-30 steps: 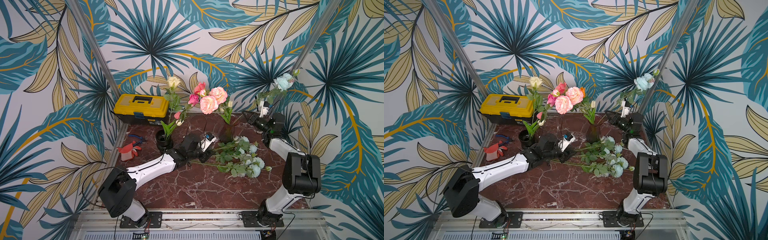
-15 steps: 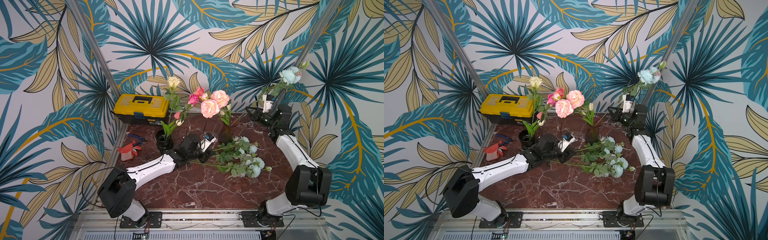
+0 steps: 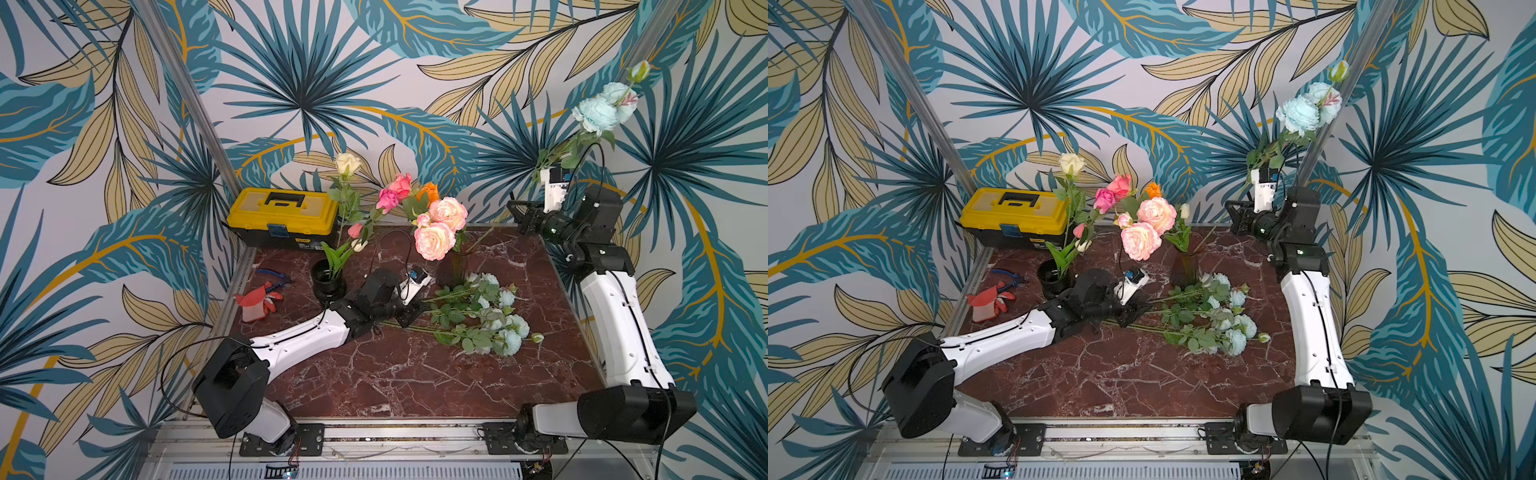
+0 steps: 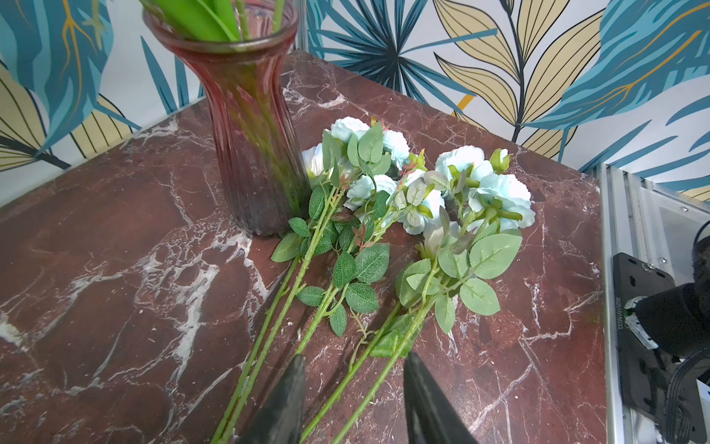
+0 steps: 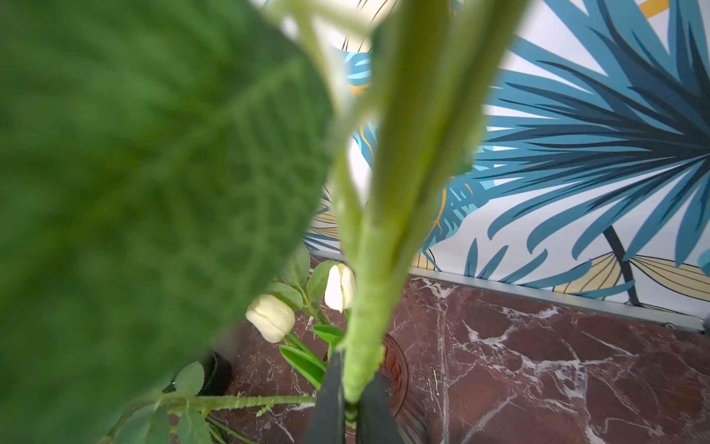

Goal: Pick out blue flowers from the vase
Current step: Pick up the flower from the vase.

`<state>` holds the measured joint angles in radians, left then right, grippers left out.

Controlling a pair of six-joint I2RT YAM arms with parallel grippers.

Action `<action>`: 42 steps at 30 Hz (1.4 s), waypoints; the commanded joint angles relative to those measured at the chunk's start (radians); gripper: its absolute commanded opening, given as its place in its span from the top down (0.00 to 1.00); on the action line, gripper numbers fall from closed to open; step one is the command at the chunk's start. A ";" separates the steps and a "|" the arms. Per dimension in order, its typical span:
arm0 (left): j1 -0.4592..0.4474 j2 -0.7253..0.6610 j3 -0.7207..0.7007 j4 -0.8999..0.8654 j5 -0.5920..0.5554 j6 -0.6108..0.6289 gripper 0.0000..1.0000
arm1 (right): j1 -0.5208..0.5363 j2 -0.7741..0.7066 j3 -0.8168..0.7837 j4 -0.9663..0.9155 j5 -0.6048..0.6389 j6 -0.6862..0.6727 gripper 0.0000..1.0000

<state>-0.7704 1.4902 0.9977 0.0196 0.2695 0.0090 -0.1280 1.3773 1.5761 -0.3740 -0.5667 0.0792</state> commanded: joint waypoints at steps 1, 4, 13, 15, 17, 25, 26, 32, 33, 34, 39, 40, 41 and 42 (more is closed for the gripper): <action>0.005 -0.044 -0.011 0.032 0.000 0.008 0.57 | 0.010 -0.050 0.054 -0.147 0.036 -0.066 0.94; 0.005 -0.055 -0.016 0.033 -0.001 0.006 0.58 | 0.011 -0.075 0.096 -0.186 0.047 -0.080 0.93; 0.006 -0.067 -0.024 0.038 0.002 -0.001 0.58 | 0.011 -0.113 0.171 -0.231 0.078 -0.102 0.93; 0.005 -0.074 -0.027 0.039 -0.003 0.000 0.57 | 0.011 -0.122 0.178 -0.234 0.081 -0.102 0.93; 0.004 -0.083 -0.033 0.040 -0.012 0.002 0.57 | 0.011 -0.128 0.190 -0.242 0.077 -0.103 0.93; 0.005 -0.105 -0.039 0.047 0.023 -0.015 0.57 | 0.045 -0.210 0.129 -0.271 0.031 -0.084 0.93; 0.005 -0.109 -0.039 0.050 0.039 -0.019 0.57 | 0.057 -0.231 0.093 -0.264 0.030 -0.075 0.93; -0.010 -0.122 -0.050 0.098 0.087 -0.071 0.57 | 0.131 -0.407 -0.266 -0.049 0.054 0.066 0.93; -0.016 -0.121 -0.050 0.104 0.101 -0.079 0.57 | 0.143 -0.430 -0.327 0.000 0.046 0.104 0.93; -0.024 -0.120 -0.047 0.113 0.116 -0.088 0.57 | 0.156 -0.449 -0.383 0.051 0.034 0.140 0.93; -0.063 -0.094 -0.034 0.164 0.160 -0.127 0.57 | 0.235 -0.509 -0.578 0.228 0.037 0.259 0.93; -0.067 -0.085 -0.031 0.180 0.175 -0.138 0.57 | 0.245 -0.516 -0.605 0.251 0.035 0.275 0.93; -0.070 -0.074 -0.026 0.190 0.184 -0.147 0.57 | 0.252 -0.520 -0.624 0.270 0.034 0.289 0.93; -0.075 -0.063 -0.020 0.198 0.188 -0.153 0.57 | 0.260 -0.524 -0.643 0.292 0.028 0.306 0.93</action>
<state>-0.8345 1.3994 0.9638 0.1513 0.4076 -0.1055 0.1120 0.8860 0.9707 -0.2520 -0.5232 0.2958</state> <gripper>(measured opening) 0.429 0.073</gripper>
